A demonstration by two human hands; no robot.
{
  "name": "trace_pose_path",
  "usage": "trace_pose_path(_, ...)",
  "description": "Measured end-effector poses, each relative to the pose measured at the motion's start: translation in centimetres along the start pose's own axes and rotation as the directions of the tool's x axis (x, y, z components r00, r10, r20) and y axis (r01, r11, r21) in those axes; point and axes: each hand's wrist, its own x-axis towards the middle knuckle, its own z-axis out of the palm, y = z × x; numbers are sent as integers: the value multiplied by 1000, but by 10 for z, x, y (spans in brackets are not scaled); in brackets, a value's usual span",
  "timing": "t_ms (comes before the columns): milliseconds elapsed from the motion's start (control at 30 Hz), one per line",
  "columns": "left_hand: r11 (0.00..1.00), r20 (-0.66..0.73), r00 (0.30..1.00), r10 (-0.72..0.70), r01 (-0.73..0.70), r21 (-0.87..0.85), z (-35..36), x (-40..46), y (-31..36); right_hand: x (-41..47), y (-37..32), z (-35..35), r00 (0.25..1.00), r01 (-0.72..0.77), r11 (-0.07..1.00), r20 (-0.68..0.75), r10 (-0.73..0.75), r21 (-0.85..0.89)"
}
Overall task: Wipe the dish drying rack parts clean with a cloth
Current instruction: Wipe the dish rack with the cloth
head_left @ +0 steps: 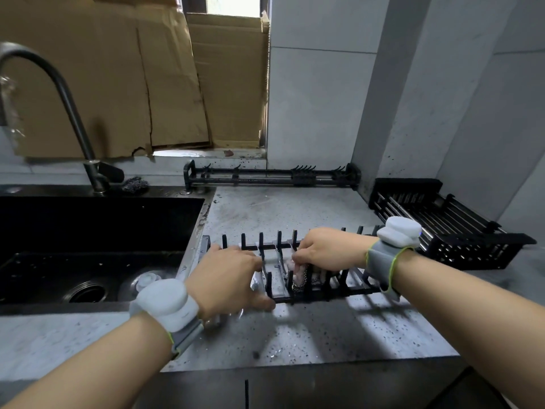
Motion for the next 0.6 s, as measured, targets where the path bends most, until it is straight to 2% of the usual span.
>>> trace_pose_path(267, 1000, 6, 1000, -5, 5, 26, -2, -3, 3, 7, -28, -13, 978, -98, 993, 177, 108, -64)
trace_pose_path(400, 1000, 4, 1000, -14, 14, 5, 3, -5, 1, 5, -12, -2, 991, -111, 993, 83, 107, 42)
trace_pose_path(600, 1000, 21, 1000, -3, 3, -10, 2, -7, 3, 2, -7, 4, 993, -110, 993, 57, 108, 49)
